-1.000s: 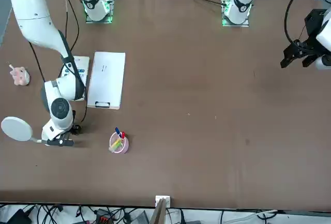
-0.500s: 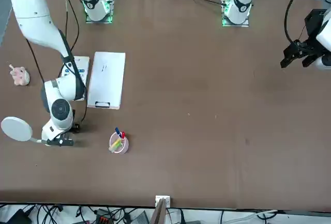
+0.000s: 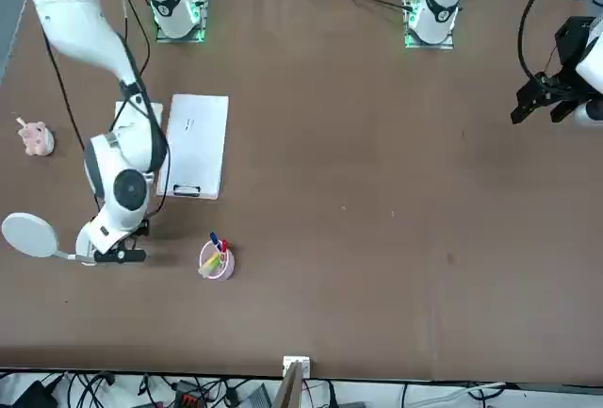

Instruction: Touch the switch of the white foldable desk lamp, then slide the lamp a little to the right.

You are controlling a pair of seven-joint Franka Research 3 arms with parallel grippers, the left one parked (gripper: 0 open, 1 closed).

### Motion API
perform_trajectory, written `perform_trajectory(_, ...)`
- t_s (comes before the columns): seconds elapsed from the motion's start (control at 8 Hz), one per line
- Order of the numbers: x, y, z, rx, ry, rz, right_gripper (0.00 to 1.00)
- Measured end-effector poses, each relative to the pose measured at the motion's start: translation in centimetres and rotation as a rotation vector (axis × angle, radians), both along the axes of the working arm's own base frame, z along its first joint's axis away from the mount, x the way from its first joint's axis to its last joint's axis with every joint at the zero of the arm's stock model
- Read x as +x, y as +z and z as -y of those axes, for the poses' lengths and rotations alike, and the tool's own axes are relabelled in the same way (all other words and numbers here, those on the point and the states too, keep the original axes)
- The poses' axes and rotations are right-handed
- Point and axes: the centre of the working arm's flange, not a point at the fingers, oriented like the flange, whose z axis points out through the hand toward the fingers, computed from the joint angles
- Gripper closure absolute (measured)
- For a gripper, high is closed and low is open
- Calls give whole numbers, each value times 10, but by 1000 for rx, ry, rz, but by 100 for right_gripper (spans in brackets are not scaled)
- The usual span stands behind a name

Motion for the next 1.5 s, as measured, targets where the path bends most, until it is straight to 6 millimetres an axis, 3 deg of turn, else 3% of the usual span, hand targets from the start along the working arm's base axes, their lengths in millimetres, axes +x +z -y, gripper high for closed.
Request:
perform_trajectory(0.25,-12,12,-44,-34,35,-21,0)
perform_trajectory(0.5,-18,15,-62,-53,56,-39,0)
perform_trajectory(0.75,-18,24,-59,-84,123,-110,0)
perform_trajectory(1.12,1,74,-50,-151,376,-326,0)
perform_trajectory(1.25,8,81,-37,-161,432,-386,0)
perform_trajectory(1.5,17,75,9,-158,520,-524,0)
